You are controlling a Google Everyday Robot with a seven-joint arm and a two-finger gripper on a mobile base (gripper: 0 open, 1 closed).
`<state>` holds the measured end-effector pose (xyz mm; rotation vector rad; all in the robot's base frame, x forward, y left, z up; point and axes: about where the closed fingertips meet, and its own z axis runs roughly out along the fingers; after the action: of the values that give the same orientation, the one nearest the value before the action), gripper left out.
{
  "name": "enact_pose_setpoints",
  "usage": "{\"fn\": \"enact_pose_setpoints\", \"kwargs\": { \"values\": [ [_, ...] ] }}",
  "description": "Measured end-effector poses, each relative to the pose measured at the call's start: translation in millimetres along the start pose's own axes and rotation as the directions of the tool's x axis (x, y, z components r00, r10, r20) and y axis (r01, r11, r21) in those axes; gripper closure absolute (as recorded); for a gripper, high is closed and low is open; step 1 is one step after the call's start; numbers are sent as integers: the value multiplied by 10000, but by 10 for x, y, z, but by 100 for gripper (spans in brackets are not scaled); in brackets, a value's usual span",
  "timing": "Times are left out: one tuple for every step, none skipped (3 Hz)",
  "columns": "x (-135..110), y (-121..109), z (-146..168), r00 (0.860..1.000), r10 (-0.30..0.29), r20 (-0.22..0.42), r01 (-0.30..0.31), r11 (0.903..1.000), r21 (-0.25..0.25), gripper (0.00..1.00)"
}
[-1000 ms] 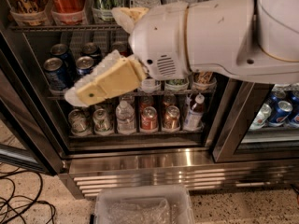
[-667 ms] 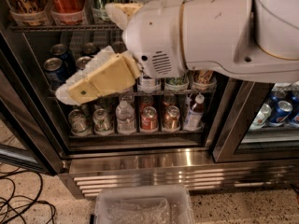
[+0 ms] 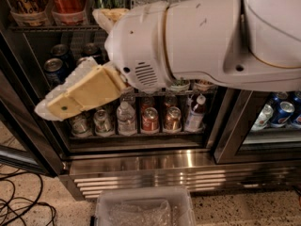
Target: Pick orange can from top shelf of fridge
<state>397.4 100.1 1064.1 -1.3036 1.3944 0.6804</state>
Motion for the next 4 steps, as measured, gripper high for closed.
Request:
{"fn": "enact_pose_setpoints", "kwargs": {
  "values": [
    [-89,353,376,9975,-340,-620,320,9990,-325,0],
    [-53,584,802,9929,-361,-1129,299,9980,-561,0],
    [133,600,1085,9931,204,-1158,-200,9998,45,0],
    [440,672,1378,9845,1568,-784,-1518,9862,654,0]
  ]
}}
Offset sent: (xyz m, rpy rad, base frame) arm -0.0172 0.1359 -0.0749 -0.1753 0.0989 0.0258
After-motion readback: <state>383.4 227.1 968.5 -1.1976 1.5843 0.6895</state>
